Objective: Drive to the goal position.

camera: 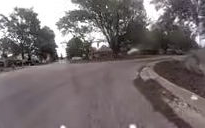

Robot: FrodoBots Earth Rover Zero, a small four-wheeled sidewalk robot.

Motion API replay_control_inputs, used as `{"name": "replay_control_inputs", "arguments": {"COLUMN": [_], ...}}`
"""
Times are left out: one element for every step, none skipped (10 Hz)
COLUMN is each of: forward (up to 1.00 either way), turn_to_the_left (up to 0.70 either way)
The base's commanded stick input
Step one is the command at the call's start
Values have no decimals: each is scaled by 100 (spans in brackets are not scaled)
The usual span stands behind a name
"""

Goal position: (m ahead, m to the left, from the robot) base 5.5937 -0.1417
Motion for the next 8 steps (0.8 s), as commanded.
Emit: {"name": "replay_control_inputs", "arguments": {"forward": [100,100,100,100,100,100,100,100], "turn_to_the_left": [-2,-16,-27,-37,-40,-22,0,0]}}
